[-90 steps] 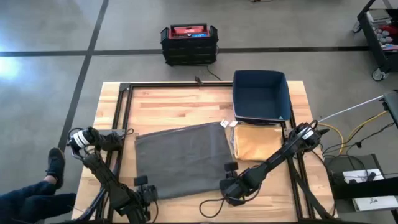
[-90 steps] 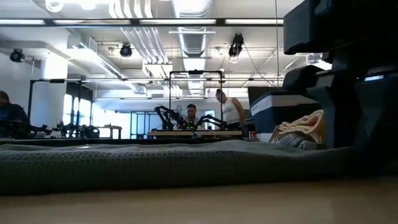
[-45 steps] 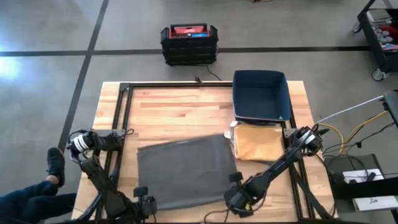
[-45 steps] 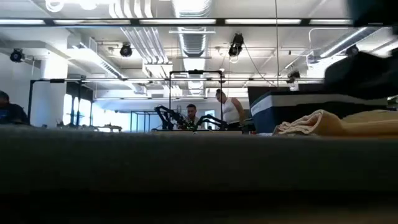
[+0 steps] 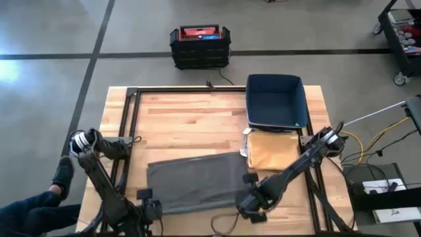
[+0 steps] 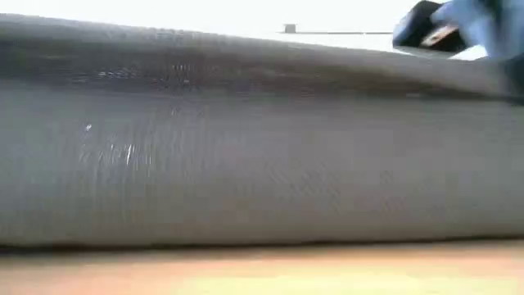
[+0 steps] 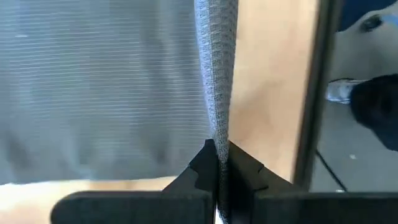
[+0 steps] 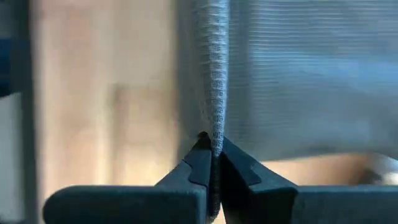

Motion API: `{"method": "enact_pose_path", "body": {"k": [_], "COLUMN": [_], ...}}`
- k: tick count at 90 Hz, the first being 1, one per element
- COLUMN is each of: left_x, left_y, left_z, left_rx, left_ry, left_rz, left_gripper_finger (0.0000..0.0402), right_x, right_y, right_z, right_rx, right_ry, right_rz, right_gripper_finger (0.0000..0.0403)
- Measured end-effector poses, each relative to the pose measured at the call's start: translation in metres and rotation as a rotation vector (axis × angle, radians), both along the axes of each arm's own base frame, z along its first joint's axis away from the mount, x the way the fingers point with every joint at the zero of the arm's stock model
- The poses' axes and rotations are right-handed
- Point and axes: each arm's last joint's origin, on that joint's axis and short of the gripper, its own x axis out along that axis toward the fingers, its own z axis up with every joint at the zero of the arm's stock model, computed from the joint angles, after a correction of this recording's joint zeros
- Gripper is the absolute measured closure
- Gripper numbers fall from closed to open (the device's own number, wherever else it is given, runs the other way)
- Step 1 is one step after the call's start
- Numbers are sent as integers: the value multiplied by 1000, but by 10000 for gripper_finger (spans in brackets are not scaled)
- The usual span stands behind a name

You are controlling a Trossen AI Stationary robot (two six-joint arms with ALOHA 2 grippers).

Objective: Fold towel
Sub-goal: Fold the gray kitchen towel

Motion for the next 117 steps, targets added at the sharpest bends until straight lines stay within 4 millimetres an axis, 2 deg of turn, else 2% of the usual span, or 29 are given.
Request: {"method": "enact_pose_path", "body": {"k": [10,35,50,71,96,105,117], "left_x": [-5,-17,-25,-33,-34,-34,-33], "left_y": [21,81,105,119,123,125,125], "left_z": [-1,-30,-46,-74,-76,-76,-72], "left_rx": [26,118,94,69,113,123,131], "left_ry": [-22,-23,-73,-97,-134,-164,-163], "left_rz": [42,190,264,296,290,313,307], "left_gripper_finger": [402,402,402,402,398,379,322], "right_x": [10,30,32,35,33,32,34], "right_y": [-27,-97,-123,-134,-137,-139,-139], "right_z": [-2,-26,-37,-48,-52,-53,-50], "right_rx": [-51,-128,-134,-120,-167,-175,-178], "right_ry": [-5,26,34,-4,-19,-16,-18], "right_rz": [-72,-215,-273,-281,-314,-332,-333], "right_gripper_finger": [403,403,403,403,402,386,330]}}
